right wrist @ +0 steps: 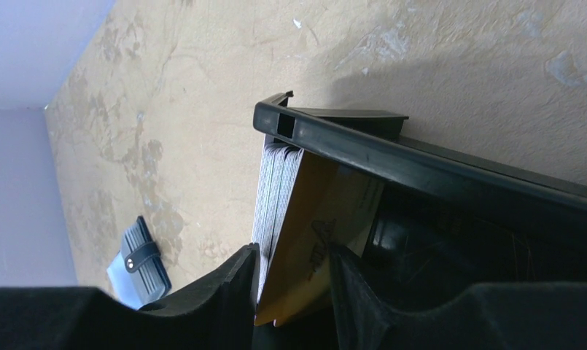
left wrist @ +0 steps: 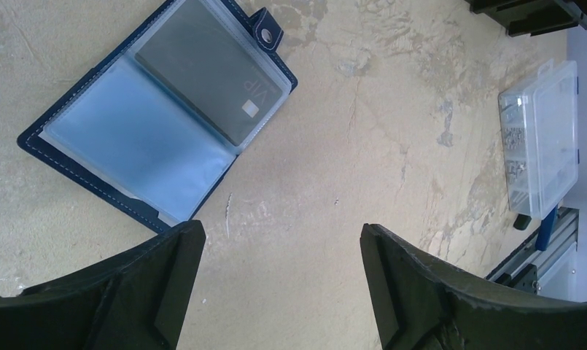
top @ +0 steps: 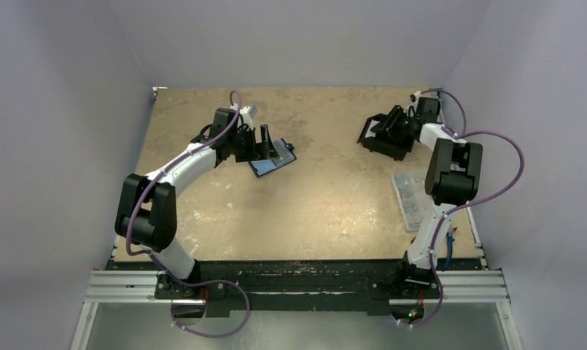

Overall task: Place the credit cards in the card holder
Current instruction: Pick up the credit card from the storage box.

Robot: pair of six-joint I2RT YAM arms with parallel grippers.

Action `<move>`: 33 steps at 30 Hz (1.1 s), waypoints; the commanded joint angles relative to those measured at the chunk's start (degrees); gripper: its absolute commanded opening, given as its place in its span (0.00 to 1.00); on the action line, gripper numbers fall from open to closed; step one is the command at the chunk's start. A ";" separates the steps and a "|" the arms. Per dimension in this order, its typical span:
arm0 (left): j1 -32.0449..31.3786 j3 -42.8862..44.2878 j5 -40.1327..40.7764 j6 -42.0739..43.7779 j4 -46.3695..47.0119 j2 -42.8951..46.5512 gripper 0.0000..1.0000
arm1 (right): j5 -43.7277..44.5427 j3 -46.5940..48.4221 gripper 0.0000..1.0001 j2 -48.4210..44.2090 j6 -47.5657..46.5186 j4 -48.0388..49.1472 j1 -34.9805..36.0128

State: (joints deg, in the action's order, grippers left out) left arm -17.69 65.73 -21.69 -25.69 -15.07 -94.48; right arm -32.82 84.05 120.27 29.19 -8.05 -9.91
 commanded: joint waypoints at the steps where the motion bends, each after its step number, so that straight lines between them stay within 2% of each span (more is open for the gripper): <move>1: 0.20 0.01 -0.98 1.26 1.86 -0.16 0.85 | -2.73 -0.15 0.45 -3.44 0.43 2.57 -0.01; 12: 0.20 0.01 -1.33 1.17 1.88 -0.62 0.85 | -4.03 -2.42 0.44 -4.96 1.09 4.26 -0.80; 23: 0.20 -0.08 -1.69 1.17 2.02 -0.71 0.85 | -4.84 -4.12 0.28 -7.44 1.57 5.06 -1.50; 28: 0.20 -0.08 -1.89 1.06 2.06 -0.95 0.85 | -4.59 -5.07 0.26 -8.40 1.34 4.94 -1.92; 33: 0.20 -0.11 -2.08 0.99 2.13 -1.19 0.85 | -1.76 -5.65 0.15 -9.07 0.77 2.69 -2.43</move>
State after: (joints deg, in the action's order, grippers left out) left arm -17.69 65.73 -22.52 -25.71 -14.66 -95.26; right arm -35.46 78.85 114.72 30.46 -4.97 -11.90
